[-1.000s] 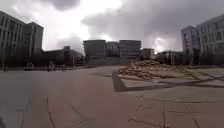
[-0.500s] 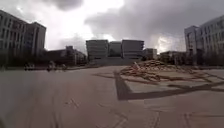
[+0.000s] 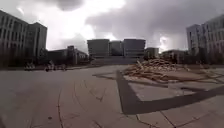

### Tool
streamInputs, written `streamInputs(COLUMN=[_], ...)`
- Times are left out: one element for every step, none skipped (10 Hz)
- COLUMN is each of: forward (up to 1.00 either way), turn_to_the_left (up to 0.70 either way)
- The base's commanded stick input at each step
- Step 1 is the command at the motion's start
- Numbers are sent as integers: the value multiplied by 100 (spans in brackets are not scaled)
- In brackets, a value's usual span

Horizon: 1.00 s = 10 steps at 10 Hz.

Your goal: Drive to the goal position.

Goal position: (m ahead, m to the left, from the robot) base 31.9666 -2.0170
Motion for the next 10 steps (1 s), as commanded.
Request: streamInputs(forward=[100, 100, 100, 100, 100, 100, 100, 100, 100, 100], turn_to_the_left=[16, 17, 17, 18, 16, 16, 16, 16, 16, 16])
